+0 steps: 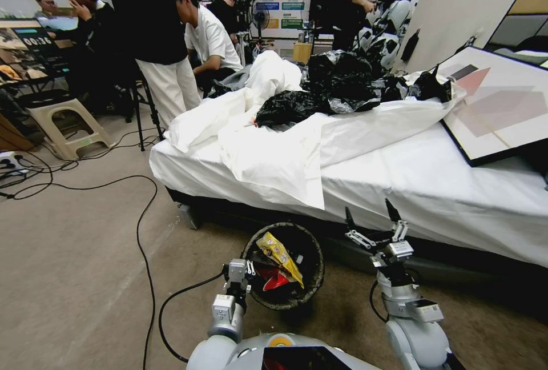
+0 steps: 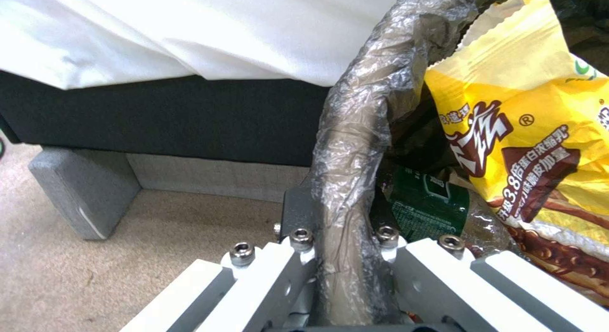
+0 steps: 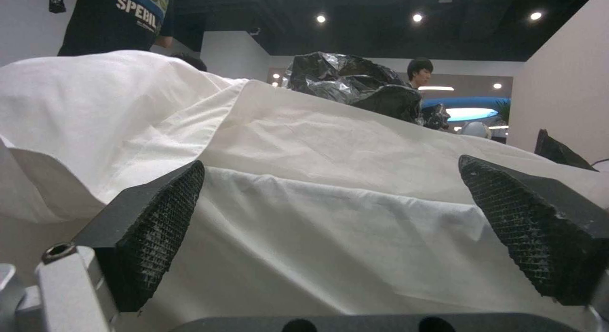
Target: Pick up the trash bin, then pick up the garbage from the floor and place it into the trash bin.
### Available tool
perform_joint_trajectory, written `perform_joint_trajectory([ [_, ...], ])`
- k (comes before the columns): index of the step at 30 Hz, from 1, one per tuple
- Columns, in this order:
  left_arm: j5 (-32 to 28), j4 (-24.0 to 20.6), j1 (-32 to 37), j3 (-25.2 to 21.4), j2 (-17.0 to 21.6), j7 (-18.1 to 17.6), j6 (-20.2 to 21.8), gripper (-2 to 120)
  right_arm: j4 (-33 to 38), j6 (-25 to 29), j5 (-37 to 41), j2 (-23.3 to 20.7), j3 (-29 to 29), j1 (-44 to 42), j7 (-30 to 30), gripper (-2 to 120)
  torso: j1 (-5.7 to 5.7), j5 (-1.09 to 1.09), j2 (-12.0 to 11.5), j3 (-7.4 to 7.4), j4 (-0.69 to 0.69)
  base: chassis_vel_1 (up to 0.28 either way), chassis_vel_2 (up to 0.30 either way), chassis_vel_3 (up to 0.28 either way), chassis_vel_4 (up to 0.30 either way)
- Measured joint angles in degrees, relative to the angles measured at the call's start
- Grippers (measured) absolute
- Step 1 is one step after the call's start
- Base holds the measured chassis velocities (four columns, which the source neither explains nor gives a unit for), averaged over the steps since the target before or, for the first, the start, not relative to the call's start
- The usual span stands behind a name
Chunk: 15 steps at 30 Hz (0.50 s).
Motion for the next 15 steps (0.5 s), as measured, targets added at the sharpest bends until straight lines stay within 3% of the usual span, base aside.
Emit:
perform_joint_trajectory([
  [15,-0.24,-0.82,-0.03,-0.91,1.52,0.56,0.26,0,-1.74,0.54,-0.47,0.6,-0.85,1.03,-0.66,100,0.0,-0.01,0.0,0.0,0.0,0.006,0.007,0.007,0.008],
])
